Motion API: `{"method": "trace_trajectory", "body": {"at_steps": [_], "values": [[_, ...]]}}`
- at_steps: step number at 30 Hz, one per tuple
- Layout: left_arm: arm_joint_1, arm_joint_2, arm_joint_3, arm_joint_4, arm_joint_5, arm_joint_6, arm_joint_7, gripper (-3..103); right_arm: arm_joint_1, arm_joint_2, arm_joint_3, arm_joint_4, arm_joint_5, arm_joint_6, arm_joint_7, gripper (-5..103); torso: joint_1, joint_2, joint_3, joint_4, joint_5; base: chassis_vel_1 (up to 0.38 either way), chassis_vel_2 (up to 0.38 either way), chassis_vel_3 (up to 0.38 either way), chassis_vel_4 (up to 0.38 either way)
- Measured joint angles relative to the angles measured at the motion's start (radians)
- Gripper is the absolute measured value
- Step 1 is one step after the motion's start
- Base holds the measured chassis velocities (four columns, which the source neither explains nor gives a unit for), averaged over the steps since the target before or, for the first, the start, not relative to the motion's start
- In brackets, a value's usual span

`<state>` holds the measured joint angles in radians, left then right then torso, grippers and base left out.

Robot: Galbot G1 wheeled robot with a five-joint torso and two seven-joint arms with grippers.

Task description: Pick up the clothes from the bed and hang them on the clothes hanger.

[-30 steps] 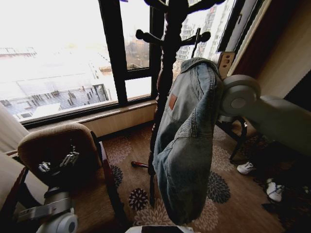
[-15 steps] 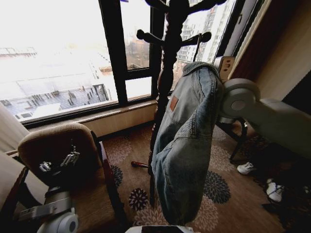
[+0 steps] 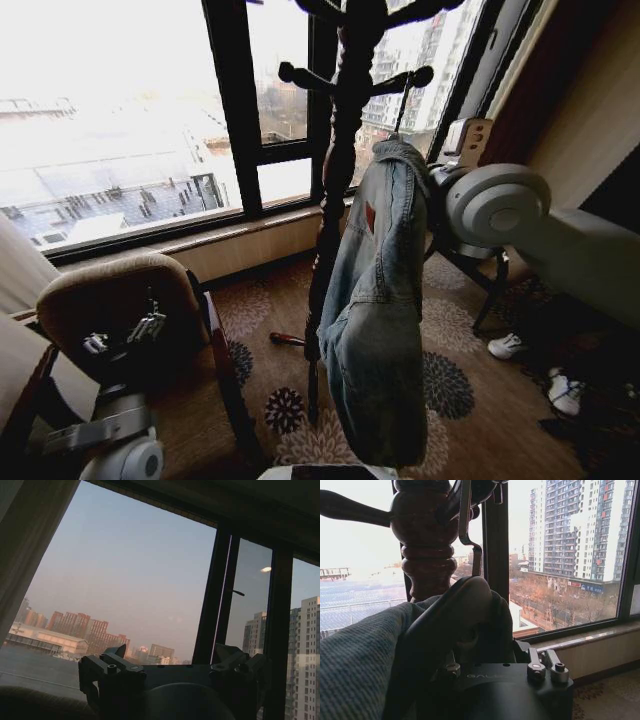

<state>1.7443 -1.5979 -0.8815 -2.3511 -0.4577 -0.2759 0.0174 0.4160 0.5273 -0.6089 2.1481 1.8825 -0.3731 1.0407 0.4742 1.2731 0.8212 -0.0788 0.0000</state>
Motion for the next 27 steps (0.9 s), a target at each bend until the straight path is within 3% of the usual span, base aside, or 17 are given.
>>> {"method": "trace_trajectory", "body": {"at_steps": [3, 6, 8, 9, 11, 15, 27], "values": [[0.001, 0.0, 0.0, -0.001, 0.0, 0.0, 0.0, 100, -0.004, -0.006, 0.004, 0.007, 0.001, -0.001, 0.0, 64, 0.0, 0.0, 0.0, 0.0002, -0.0001, 0.0, 0.0, 0.0, 0.0], [0.003, 0.0, 0.0, -0.004, 0.0, 0.0, 0.0, 100, -0.01, -0.016, 0.015, 0.02, 0.002, -0.002, 0.0, 80, 0.0, 0.0, 0.0, 0.0001, 0.0001, 0.0, 0.0, 0.0, 0.0], [0.003, -0.001, 0.0, -0.004, 0.001, 0.0, 0.001, 100, -0.014, -0.021, 0.02, 0.027, 0.002, -0.003, 0.0, 80, 0.0, 0.0, 0.0, 0.0001, 0.0001, 0.0, 0.0, 0.0, 0.0], [0.003, -0.001, 0.0, -0.005, 0.001, 0.0, 0.001, 100, -0.021, -0.029, 0.028, 0.038, 0.002, -0.003, 0.0, 90, 0.0, 0.0, 0.0, 0.0001, 0.0001, 0.0, 0.0, 0.0, 0.0], [0.004, -0.002, 0.001, -0.007, 0.001, 0.0, 0.001, 100, -0.032, -0.042, 0.041, 0.051, 0.002, -0.004, 0.0, 95, 0.0, 0.0, 0.0, 0.0002, 0.0001, 0.0, 0.0, 0.0, 0.0], [0.007, -0.002, 0.001, -0.01, 0.001, 0.0, 0.001, 100, -0.043, -0.067, 0.06, 0.072, 0.002, -0.006, -0.001, 100, 0.0, 0.0, 0.0, 0.0001, 0.0, 0.0, 0.0, 0.0, 0.0], [0.018, -0.003, 0.003, -0.023, 0.003, 0.0, 0.002, 100, -0.157, -0.174, 0.164, 0.149, -0.027, -0.026, 0.003, 100, 0.0, 0.0, 0.0, 0.0001, 0.0, 0.0, 0.0, 0.0, 0.0]]}}
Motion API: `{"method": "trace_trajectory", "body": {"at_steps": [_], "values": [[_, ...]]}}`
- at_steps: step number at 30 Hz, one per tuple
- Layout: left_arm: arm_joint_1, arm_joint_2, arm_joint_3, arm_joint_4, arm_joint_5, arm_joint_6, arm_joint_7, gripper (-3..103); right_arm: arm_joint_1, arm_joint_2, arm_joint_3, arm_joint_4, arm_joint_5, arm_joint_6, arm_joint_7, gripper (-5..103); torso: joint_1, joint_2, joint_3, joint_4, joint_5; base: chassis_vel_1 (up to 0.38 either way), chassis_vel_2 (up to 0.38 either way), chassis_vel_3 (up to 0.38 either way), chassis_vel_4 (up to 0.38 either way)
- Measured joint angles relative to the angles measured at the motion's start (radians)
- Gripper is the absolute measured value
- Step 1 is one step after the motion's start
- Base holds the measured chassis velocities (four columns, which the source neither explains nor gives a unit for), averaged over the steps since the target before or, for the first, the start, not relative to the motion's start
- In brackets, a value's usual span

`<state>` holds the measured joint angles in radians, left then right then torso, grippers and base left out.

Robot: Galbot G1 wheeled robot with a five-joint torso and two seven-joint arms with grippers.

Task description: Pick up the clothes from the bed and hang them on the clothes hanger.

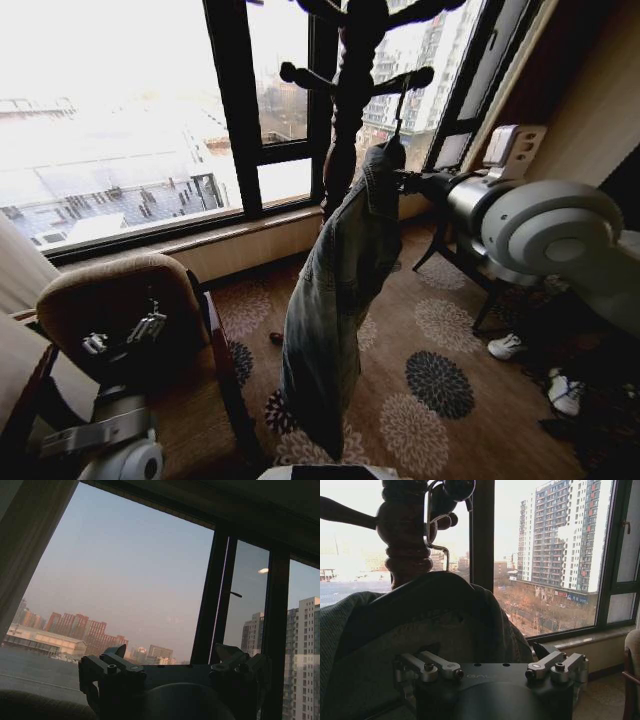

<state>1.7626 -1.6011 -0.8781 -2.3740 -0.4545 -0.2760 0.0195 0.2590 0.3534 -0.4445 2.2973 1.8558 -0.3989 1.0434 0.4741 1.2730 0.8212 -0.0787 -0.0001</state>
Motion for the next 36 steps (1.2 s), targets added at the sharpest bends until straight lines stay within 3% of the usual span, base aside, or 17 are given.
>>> {"method": "trace_trajectory", "body": {"at_steps": [13, 17, 20, 24, 28, 33, 36], "values": [[0.019, 0.001, 0.0, -0.011, 0.0, -0.007, 0.001, 100, -0.058, -0.121, 0.072, 0.081, -0.083, 0.029, -0.025, 100, 0.0, 0.0, 0.0, 0.0, 0.0, 0.0, 0.0, 0.0, 0.0], [0.027, 0.002, 0.0, -0.021, 0.0, -0.008, -0.001, 100, -0.175, -0.19, 0.211, 0.177, -0.177, 0.076, -0.089, 100, 0.0, 0.0, 0.0, -0.0002, -0.0002, 0.0, 0.0, 0.0, 0.0], [0.034, 0.004, 0.0, -0.027, -0.002, -0.009, -0.007, 100, -0.231, -0.216, 0.251, 0.204, -0.232, 0.109, -0.101, 100, 0.0, 0.0, 0.0, -0.0003, 0.0, 0.0, 0.0, 0.0, 0.0], [0.054, 0.01, 0.006, -0.042, -0.004, -0.011, -0.019, 100, -0.321, -0.197, 0.347, 0.209, -0.308, 0.217, -0.101, 100, 0.0, 0.0, 0.0, -0.0001, 0.0, 0.0, 0.0, 0.0, 0.0], [0.064, 0.01, 0.01, -0.056, -0.003, -0.012, -0.023, 100, -0.349, -0.165, 0.402, 0.208, -0.317, 0.258, -0.093, 100, 0.0, 0.0, 0.0, 0.0004, 0.0001, 0.0, 0.0, 0.0, 0.0], [0.077, 0.015, 0.009, -0.071, -0.002, -0.01, -0.023, 100, -0.333, -0.176, 0.415, 0.207, -0.327, 0.265, -0.091, 100, 0.0, 0.0, 0.0, 0.0001, 0.0, 0.0, 0.0, 0.0, 0.0], [0.083, 0.016, 0.004, -0.075, -0.004, -0.01, -0.022, 100, -0.31, -0.228, 0.365, 0.188, -0.397, 0.217, -0.088, 100, 0.0, 0.0, 0.0, -0.0001, -0.0002, 0.0, 0.0, 0.0, 0.0]]}}
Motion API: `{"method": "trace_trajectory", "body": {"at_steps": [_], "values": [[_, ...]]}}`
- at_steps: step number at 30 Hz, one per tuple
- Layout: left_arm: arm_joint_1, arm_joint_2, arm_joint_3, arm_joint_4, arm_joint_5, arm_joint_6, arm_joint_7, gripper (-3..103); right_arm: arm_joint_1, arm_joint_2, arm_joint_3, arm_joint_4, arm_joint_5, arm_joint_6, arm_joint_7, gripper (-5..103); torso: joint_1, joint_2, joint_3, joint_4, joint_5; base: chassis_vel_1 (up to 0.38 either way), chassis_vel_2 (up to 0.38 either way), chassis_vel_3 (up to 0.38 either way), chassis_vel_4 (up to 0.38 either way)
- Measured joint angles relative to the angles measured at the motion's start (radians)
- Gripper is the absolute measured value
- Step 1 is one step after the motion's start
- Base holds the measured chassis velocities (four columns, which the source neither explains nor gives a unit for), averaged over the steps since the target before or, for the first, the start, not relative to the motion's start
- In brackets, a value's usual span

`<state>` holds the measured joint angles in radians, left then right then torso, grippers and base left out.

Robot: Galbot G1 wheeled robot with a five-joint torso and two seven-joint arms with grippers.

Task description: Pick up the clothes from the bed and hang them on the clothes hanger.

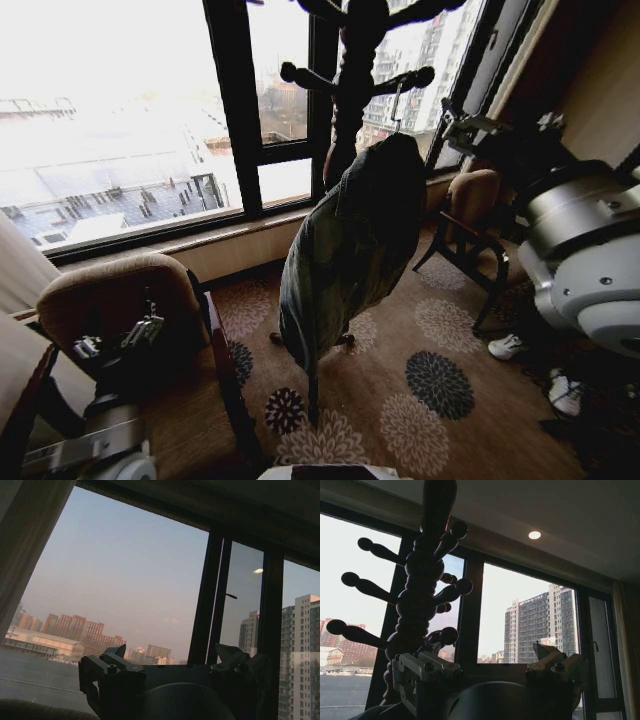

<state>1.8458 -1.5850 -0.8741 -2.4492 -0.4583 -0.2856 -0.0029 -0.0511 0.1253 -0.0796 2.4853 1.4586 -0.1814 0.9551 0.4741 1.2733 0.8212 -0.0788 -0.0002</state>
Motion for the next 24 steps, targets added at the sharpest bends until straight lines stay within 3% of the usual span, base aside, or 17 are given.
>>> {"method": "trace_trajectory", "body": {"at_steps": [1, 4, 8, 9, 10, 12, 14, 15, 19, 20, 22, 24], "values": [[0.0, 0.0, 0.0, 0.0, 0.0, 0.0, 0.0, 100, 0.0, 0.0, 0.0, 0.0, 0.0, 0.0, 0.0, 100, 0.0, 0.0, 0.0, 0.0, 0.0, 0.0, 0.0, 0.0, 0.0], [0.005, 0.0, -0.002, -0.004, -0.005, -0.004, 0.001, 100, -0.037, -0.041, -0.064, -0.102, -0.158, -0.015, -0.032, 100, 0.0, 0.0, 0.0, -0.0002, 0.0001, 0.0, 0.0, 0.0, 0.0], [0.009, 0.001, -0.003, -0.004, -0.008, -0.008, 0.001, 100, -0.117, -0.048, -0.085, -0.2, -0.32, 0.029, -0.076, 100, 0.0, 0.0, 0.0, 0.0002, 0.0005, 0.0, 0.0, 0.0, 0.0], [0.007, 0.001, -0.002, -0.003, -0.008, -0.009, 0.002, 100, -0.18, -0.045, -0.081, -0.268, -0.424, 0.085, -0.124, 100, 0.0, 0.0, 0.0, 0.0001, 0.0005, 0.0, 0.0, 0.0, 0.0], [0.007, 0.001, -0.002, -0.003, -0.008, -0.009, 0.002, 100, -0.18, -0.045, -0.081, -0.268, -0.424, 0.085, -0.124, 100, 0.0, 0.0, 0.0, 0.0001, 0.0005, 0.0, 0.0, 0.0, 0.0], [0.003, 0.001, 0.0, 0.001, -0.008, -0.009, 0.002, 100, -0.233, -0.037, -0.076, -0.334, -0.509, 0.155, -0.173, 100, 0.0, 0.0, 0.0, 0.0001, 0.0005, 0.0, 0.0, 0.0, 0.0], [0.0, 0.001, 0.002, 0.005, -0.008, -0.009, 0.002, 100, -0.294, -0.017, -0.072, -0.434, -0.6, 0.275, -0.253, 100, 0.0, 0.0, 0.0, 0.0, 0.0002, 0.0, 0.0, 0.0, 0.0], [0.0, 0.001, 0.002, 0.005, -0.008, -0.009, 0.002, 100, -0.294, -0.017, -0.072, -0.434, -0.6, 0.275, -0.253, 100, 0.0, 0.0, 0.0, 0.0, 0.0002, 0.0, 0.0, 0.0, 0.0], [0.002, -0.001, 0.002, 0.005, -0.008, -0.009, 0.002, 100, -0.354, 0.039, -0.054, -0.578, -0.68, 0.455, -0.4, 100, 0.0, 0.0, 0.0, 0.0002, 0.0003, 0.0, 0.0, 0.0, 0.0], [0.002, -0.001, 0.002, 0.005, -0.008, -0.009, 0.002, 100, -0.354, 0.039, -0.054, -0.578, -0.68, 0.455, -0.4, 100, 0.0, 0.0, 0.0, 0.0002, 0.0003, 0.0, 0.0, 0.0, 0.0], [0.007, -0.002, 0.002, 0.003, -0.006, -0.009, 0.003, 100, -0.401, 0.091, -0.033, -0.667, -0.706, 0.576, -0.457, 100, 0.0, 0.0, 0.0, 0.0, 0.0004, 0.0, 0.0, 0.0, 0.0], [0.008, -0.004, 0.001, 0.003, -0.004, -0.008, 0.003, 100, -0.417, 0.115, -0.022, -0.701, -0.715, 0.615, -0.474, 100, 0.0, 0.0, 0.0, 0.0, 0.0003, 0.0, 0.0, 0.0, 0.0]]}}
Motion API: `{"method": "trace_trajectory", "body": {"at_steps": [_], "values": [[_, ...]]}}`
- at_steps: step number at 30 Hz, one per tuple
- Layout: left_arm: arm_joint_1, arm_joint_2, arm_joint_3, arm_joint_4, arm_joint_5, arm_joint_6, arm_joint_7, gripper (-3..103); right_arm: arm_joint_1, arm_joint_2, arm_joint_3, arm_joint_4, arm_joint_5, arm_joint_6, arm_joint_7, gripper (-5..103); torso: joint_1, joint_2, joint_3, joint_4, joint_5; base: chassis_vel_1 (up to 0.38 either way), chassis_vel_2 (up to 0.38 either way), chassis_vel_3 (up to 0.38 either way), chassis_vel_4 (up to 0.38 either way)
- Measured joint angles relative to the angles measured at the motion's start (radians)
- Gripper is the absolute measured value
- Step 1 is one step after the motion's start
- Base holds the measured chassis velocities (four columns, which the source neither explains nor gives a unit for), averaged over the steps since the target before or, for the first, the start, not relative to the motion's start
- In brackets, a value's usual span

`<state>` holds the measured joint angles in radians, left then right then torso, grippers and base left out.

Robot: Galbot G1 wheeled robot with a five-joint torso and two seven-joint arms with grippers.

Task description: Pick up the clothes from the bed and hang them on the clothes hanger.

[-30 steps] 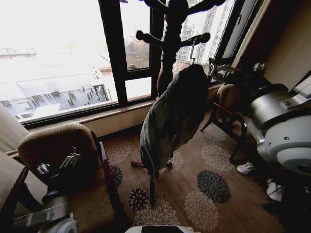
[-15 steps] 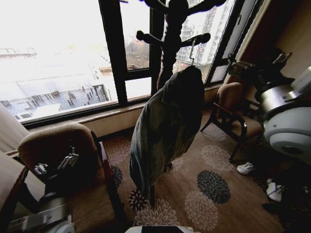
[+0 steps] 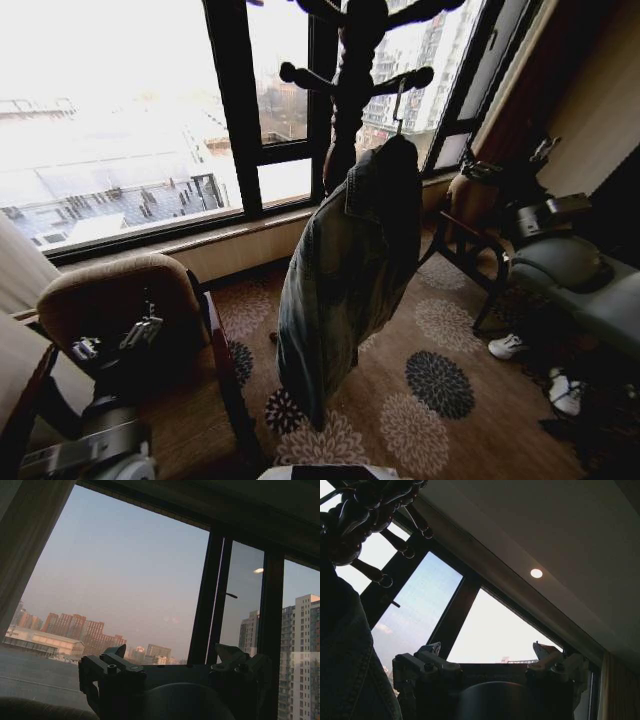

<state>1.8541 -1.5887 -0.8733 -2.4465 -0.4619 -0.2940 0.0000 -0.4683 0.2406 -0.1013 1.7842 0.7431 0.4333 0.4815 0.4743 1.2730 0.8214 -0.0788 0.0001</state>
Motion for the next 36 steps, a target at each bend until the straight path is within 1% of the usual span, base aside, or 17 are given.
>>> {"method": "trace_trajectory", "body": {"at_steps": [1, 2, 3, 4, 7, 9, 12, 13, 17, 18, 20, 22, 23, 26, 31, 34, 36], "values": [[0.0, -0.001, 0.0, 0.0, 0.003, 0.001, 0.0, 100, -0.014, 0.02, 0.016, -0.024, -0.008, 0.024, -0.012, 100, 0.0, 0.0, 0.0, 0.0001, 0.0002, 0.0, 0.0, 0.0, 0.0], [0.0, -0.003, 0.001, 0.003, 0.011, 0.002, 0.0, 100, -0.054, 0.075, 0.073, -0.079, -0.036, 0.062, -0.045, 100, 0.0, 0.0, 0.0, 0.0001, -0.0002, 0.0, 0.0, 0.0, 0.0], [0.0, -0.003, 0.001, 0.003, 0.011, 0.002, 0.0, 100, -0.054, 0.075, 0.073, -0.079, -0.036, 0.062, -0.045, 100, 0.0, 0.0, 0.0, 0.0001, -0.0002, 0.0, 0.0, 0.0, 0.0], [0.0, -0.004, 0.003, 0.008, 0.017, 0.002, 0.0, 100, -0.081, 0.114, 0.109, -0.107, -0.055, 0.073, -0.059, 100, 0.0, 0.0, 0.0, 0.0, 0.0002, 0.0, 0.0, 0.0, 0.0], [0.001, -0.01, 0.009, 0.02, 0.037, 0.002, 0.001, 100, -0.15, 0.214, 0.193, -0.123, -0.099, 0.057, -0.071, 100, 0.0, 0.0, 0.0, 0.0001, -0.0001, 0.0, 0.0, 0.0, 0.0], [0.001, -0.012, 0.01, 0.022, 0.04, 0.002, 0.001, 100, -0.162, 0.231, 0.205, -0.124, -0.112, 0.051, -0.07, 100, 0.0, 0.0, 0.0, 0.0002, -0.0001, 0.0, 0.0, 0.0, 0.0], [0.0, -0.018, 0.011, 0.032, 0.051, 0.003, 0.001, 100, -0.231, 0.333, 0.255, -0.133, -0.191, 0.037, -0.074, 100, 0.0, 0.0, 0.0, 0.0001, -0.0002, 0.0, 0.0, 0.0, 0.0], [0.0, -0.018, 0.011, 0.032, 0.051, 0.003, 0.001, 100, -0.231, 0.333, 0.255, -0.133, -0.191, 0.037, -0.074, 100, 0.0, 0.0, 0.0, 0.0001, -0.0002, 0.0, 0.0, 0.0, 0.0], [0.002, -0.019, 0.014, 0.041, 0.058, 0.001, 0.001, 100, -0.305, 0.451, 0.323, -0.134, -0.229, 0.037, -0.098, 100, 0.0, 0.0, 0.0, 0.0, -0.0002, 0.0, 0.0, 0.0, 0.0], [0.002, -0.019, 0.014, 0.041, 0.058, 0.001, 0.001, 100, -0.305, 0.451, 0.323, -0.134, -0.229, 0.037, -0.098, 100, 0.0, 0.0, 0.0, 0.0, -0.0002, 0.0, 0.0, 0.0, 0.0], [0.005, -0.019, 0.018, 0.042, 0.062, -0.003, 0.001, 100, -0.345, 0.504, 0.351, -0.123, -0.246, 0.049, -0.123, 100, 0.0, 0.0, 0.0, 0.0001, -0.0003, 0.0, 0.0, 0.0, 0.0], [0.009, -0.019, 0.023, 0.04, 0.065, -0.006, 0.001, 100, -0.389, 0.538, 0.371, -0.095, -0.26, 0.062, -0.155, 100, 0.0, 0.0, 0.0, 0.0002, -0.0003, 0.0, 0.0, 0.0, 0.0], [0.009, -0.019, 0.023, 0.04, 0.065, -0.006, 0.001, 100, -0.389, 0.538, 0.371, -0.095, -0.26, 0.062, -0.155, 100, 0.0, 0.0, 0.0, 0.0002, -0.0003, 0.0, 0.0, 0.0, 0.0], [0.016, -0.02, 0.031, 0.035, 0.076, -0.011, 0.005, 100, -0.468, 0.585, 0.397, -0.024, -0.277, 0.077, -0.195, 100, 0.0, 0.0, 0.0, 0.0, -0.0002, 0.0, 0.0, 0.0, 0.0], [0.029, -0.02, 0.033, 0.028, 0.082, -0.021, 0.012, 100, -0.569, 0.636, 0.42, 0.141, -0.235, 0.008, -0.164, 100, 0.0, 0.0, 0.0, 0.0, -0.0002, 0.0, 0.0, 0.0, 0.0], [0.033, -0.02, 0.029, 0.028, 0.082, -0.024, 0.013, 100, -0.61, 0.655, 0.436, 0.228, -0.236, -0.023, -0.143, 100, 0.0, 0.0, 0.0, 0.0002, -0.0005, 0.0, 0.0, 0.0, 0.0], [0.035, -0.02, 0.028, 0.026, 0.082, -0.026, 0.015, 100, -0.665, 0.669, 0.468, 0.319, -0.254, -0.062, -0.116, 100, 0.0, 0.0, 0.0, 0.0003, -0.0004, 0.0, 0.0, 0.0, 0.0]]}}
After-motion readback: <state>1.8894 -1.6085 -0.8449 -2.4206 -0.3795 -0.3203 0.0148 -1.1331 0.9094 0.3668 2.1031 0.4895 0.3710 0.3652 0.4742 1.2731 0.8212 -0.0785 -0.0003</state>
